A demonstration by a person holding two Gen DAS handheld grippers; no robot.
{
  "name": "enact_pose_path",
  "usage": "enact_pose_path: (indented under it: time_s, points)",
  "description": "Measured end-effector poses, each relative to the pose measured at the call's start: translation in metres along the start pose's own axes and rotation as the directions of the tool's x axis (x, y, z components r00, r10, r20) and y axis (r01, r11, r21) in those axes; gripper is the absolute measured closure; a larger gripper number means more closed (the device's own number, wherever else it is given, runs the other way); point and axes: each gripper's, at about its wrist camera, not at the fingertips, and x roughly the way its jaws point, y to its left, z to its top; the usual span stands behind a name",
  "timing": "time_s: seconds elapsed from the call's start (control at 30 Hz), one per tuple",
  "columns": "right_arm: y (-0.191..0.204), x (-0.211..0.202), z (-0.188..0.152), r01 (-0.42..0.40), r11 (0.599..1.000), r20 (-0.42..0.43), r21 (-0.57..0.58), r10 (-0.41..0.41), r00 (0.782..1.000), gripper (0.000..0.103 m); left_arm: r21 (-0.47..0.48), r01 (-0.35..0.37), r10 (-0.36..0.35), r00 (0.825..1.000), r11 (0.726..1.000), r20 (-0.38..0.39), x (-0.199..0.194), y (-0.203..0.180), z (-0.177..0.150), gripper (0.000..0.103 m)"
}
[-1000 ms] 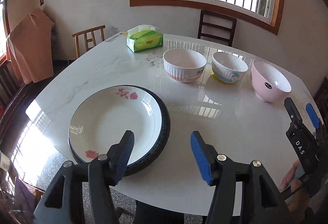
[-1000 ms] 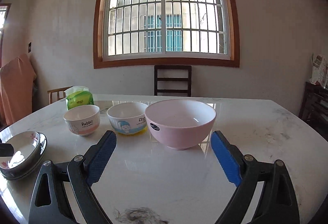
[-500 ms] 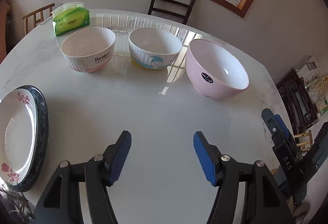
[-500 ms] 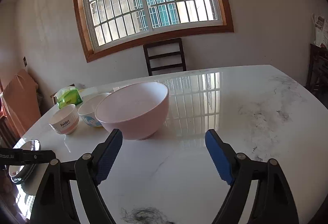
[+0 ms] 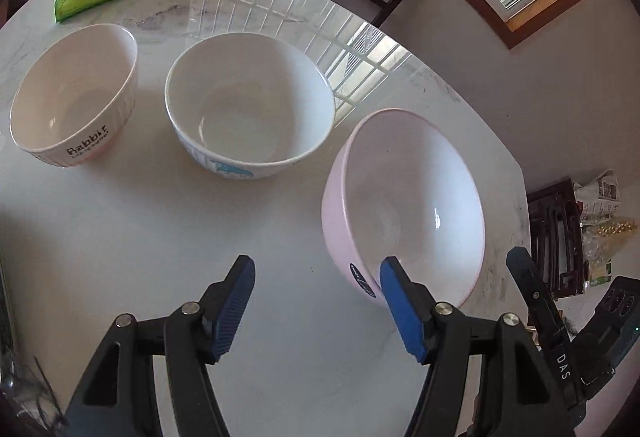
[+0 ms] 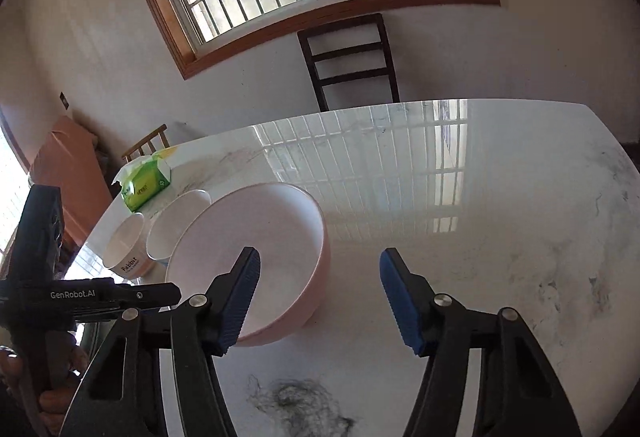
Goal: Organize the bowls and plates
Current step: 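Move both tools to the rim of the pink bowl, then close both grippers on the pink bowl rim and lift it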
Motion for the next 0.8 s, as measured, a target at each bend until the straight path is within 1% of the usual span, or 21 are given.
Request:
enact_pose_path:
  time_s: [0.03, 0.1, 0.17, 0.23, 0.27, 0.33, 0.4, 0.43, 0.47, 0.5, 0.53, 0.57, 0.6, 0.67, 0.73, 0.8]
  points:
    - [0.001, 0.006, 0.003, 0.008, 1.0, -0.022, -0.005, -0.009, 1.0, 0.043, 0.008, -0.019, 0.019, 1.0, 1.0, 0.004, 0.002, -0.002, 0.001, 0.037]
    - [0.001, 0.018, 0.008, 0.031, 1.0, -0.054, -0.007, -0.031, 0.998, 0.044, 0.008, -0.029, 0.029, 1.0, 1.0, -0.005, 0.008, -0.005, 0.004, 0.037]
    - [-0.001, 0.029, 0.012, 0.042, 0.999, -0.092, -0.011, -0.043, 0.995, 0.049, 0.001, -0.03, 0.03, 0.999, 1.0, -0.026, 0.015, -0.006, 0.006, 0.037]
    - [0.0, 0.042, 0.013, 0.058, 0.998, -0.132, -0.018, -0.06, 0.989, 0.064, -0.003, -0.022, 0.022, 0.999, 1.0, -0.039, 0.021, -0.006, 0.008, 0.037]
    - [0.0, 0.046, 0.012, 0.069, 0.997, -0.148, -0.023, -0.071, 0.986, 0.066, -0.008, -0.027, 0.026, 0.999, 1.0, -0.038, 0.022, -0.007, 0.009, 0.037]
    - [0.001, 0.057, 0.011, 0.069, 0.997, -0.189, -0.042, -0.076, 0.979, 0.077, -0.034, -0.023, 0.021, 0.999, 0.999, -0.037, 0.026, -0.005, 0.01, 0.038]
    - [0.001, 0.062, 0.01, 0.068, 0.997, -0.204, -0.041, -0.075, 0.976, 0.078, -0.053, -0.012, 0.009, 0.999, 0.999, -0.049, 0.031, -0.003, 0.012, 0.039]
    - [0.002, 0.063, 0.011, 0.066, 0.997, -0.215, -0.048, -0.075, 0.974, 0.082, -0.055, -0.01, 0.006, 0.998, 0.998, -0.061, 0.034, -0.003, 0.014, 0.041]
    - [0.003, 0.065, 0.011, 0.066, 0.996, -0.223, -0.057, -0.077, 0.972, 0.084, -0.055, -0.005, 0.001, 0.998, 0.998, -0.07, 0.038, -0.003, 0.016, 0.055]
    - [0.005, 0.065, 0.011, 0.062, 0.996, -0.231, -0.066, -0.076, 0.97, 0.088, -0.051, -0.009, 0.004, 0.996, 0.999, -0.085, 0.043, -0.004, 0.017, 0.061]
    - [0.007, 0.067, 0.01, 0.06, 0.995, -0.245, -0.074, -0.076, 0.966, 0.09, -0.046, 0.0, -0.005, 0.994, 0.999, -0.105, 0.047, -0.004, 0.017, 0.066]
    - [0.01, 0.067, 0.009, 0.055, 0.995, -0.256, -0.08, -0.074, 0.964, 0.09, -0.043, 0.011, -0.016, 0.992, 0.999, -0.125, 0.052, -0.004, 0.018, 0.08]
    - [0.011, 0.066, 0.008, 0.043, 0.996, -0.265, -0.078, -0.062, 0.962, 0.09, -0.032, 0.011, -0.015, 0.99, 0.999, -0.143, 0.056, -0.005, 0.018, 0.086]
    - [0.012, 0.063, 0.006, 0.032, 0.997, -0.281, -0.077, -0.052, 0.958, 0.09, 0.0, -0.033, 0.033, 0.992, 0.999, -0.121, 0.054, -0.008, 0.014, 0.088]
    - [0.009, 0.061, 0.0, -0.006, 0.999, -0.303, -0.038, -0.005, 0.953, 0.09, 0.02, -0.071, 0.072, 0.992, 0.997, -0.101, 0.046, -0.008, 0.005, 0.088]
    - [0.009, 0.053, -0.01, -0.031, 0.999, -0.313, -0.02, 0.024, 0.95, 0.09, 0.031, -0.093, 0.096, 0.99, 0.995, -0.102, 0.039, -0.008, -0.004, 0.089]
